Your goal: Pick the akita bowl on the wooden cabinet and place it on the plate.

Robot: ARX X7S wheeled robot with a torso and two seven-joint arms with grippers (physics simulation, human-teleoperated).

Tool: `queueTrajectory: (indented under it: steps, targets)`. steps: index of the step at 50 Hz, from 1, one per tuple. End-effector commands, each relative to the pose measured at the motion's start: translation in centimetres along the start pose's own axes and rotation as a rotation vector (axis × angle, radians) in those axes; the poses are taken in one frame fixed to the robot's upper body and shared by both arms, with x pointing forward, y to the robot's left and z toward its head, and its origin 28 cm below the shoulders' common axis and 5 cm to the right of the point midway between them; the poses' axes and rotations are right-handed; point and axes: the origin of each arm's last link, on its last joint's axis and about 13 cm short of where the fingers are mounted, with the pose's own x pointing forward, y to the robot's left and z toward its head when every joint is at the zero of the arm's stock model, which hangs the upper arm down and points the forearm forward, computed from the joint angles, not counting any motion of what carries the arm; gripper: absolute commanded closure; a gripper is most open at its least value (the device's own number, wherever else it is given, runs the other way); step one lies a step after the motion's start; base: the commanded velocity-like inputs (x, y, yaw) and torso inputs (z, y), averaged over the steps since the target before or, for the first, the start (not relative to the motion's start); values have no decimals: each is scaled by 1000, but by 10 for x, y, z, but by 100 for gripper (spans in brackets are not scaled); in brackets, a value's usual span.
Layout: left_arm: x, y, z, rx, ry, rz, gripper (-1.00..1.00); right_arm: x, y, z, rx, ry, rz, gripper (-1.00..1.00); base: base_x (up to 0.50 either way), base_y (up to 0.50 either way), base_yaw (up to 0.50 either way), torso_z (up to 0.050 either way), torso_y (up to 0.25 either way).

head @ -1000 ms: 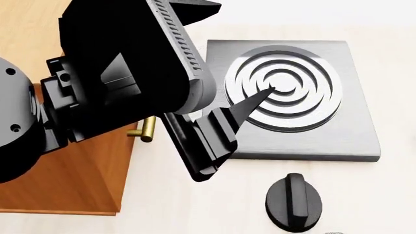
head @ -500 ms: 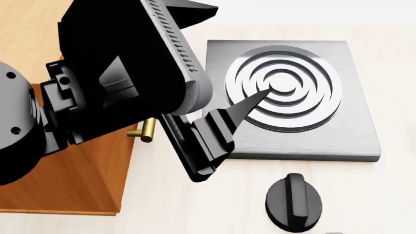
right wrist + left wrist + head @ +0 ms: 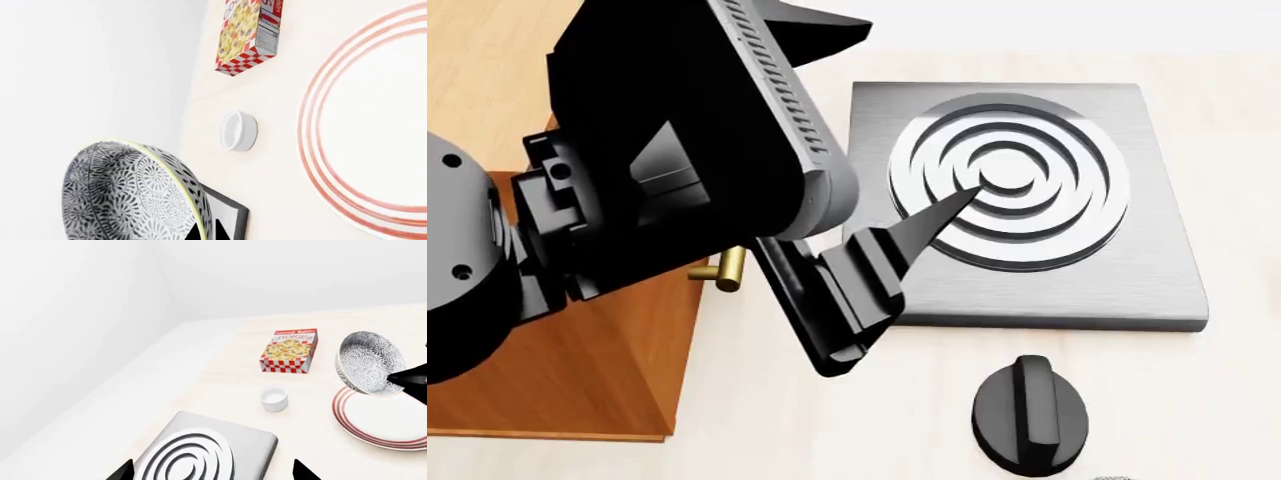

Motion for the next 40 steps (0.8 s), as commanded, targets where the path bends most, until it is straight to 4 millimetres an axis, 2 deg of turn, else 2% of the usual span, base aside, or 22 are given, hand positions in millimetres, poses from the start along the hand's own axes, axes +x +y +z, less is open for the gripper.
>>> queueTrajectory:
  steps: [1,24,40]
  targets:
    - [-1,0,-1,-2,1,1,-100,8,-2,1,16,-6,-9,100,0,0,0,0,10]
    - [-1,0,-1,-2,4,-1,-100,11,-22,6,51,-54,-74,100,0,0,0,0,0]
    - [0,0,-3,-2,12,-1,-100,11,-29,10,67,-83,-100,100,0,0,0,0,1]
